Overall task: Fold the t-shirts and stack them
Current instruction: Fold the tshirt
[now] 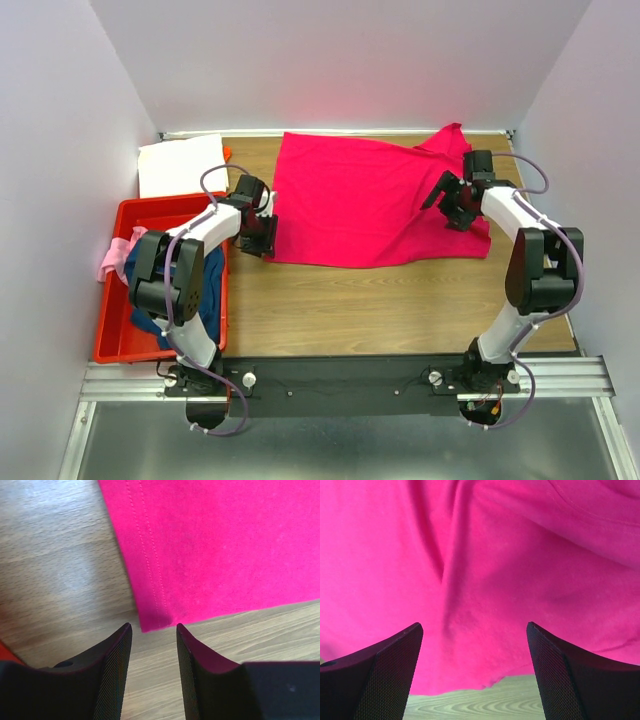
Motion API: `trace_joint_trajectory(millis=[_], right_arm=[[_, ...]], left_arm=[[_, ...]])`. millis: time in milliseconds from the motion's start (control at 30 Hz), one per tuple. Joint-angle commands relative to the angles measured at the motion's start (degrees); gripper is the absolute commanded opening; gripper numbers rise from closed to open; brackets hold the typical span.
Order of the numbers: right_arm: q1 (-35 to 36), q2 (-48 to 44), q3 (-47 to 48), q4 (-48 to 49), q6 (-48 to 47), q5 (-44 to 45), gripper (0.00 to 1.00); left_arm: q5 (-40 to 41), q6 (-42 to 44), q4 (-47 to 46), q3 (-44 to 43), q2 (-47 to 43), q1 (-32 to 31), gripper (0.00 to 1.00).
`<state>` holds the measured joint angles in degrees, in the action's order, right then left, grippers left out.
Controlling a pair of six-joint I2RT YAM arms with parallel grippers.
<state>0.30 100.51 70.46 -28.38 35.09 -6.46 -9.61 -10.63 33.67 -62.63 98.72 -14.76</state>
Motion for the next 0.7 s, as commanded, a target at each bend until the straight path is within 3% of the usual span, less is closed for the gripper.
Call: trace_joint_trajectory(millis=[0, 167, 267, 300, 567, 667], right_arm=[[-0.03, -4.87, -2.07, -0.18, 1.65, 3.2, 0.9], [-0.03, -9.88, -6.37, -0.71, 1.38, 4.61, 0.91], [-0.03, -14.36, -10.59, -2.11, 2.52, 4.35, 0.91], [-0.03, -15.33, -12.95, -3.07, 3.4, 4.35, 0.91], [-0.12, -18.07, -19.13, -5.63, 6.3, 9.0, 0.9], [-0.03, -14.39, -17.99, -5.54, 6.05, 11.37, 0.76]], left_arm=[[-0.77, 0.96, -0.97, 1.54, 1.04, -0.7, 0.48], [-2.08, 0.97, -1.68, 2.25, 2.53, -1.14, 0.29], [-4.45, 1.23, -2.2, 3.21, 2.88, -1.23, 0.04], [-4.89, 1.06, -2.73, 3.39, 2.71, -1.23, 0.0], [-4.98, 1.14, -2.21, 1.55, 2.71, -1.23, 0.0], [-4.81, 1.32, -2.03, 1.55, 2.88, -1.23, 0.0]])
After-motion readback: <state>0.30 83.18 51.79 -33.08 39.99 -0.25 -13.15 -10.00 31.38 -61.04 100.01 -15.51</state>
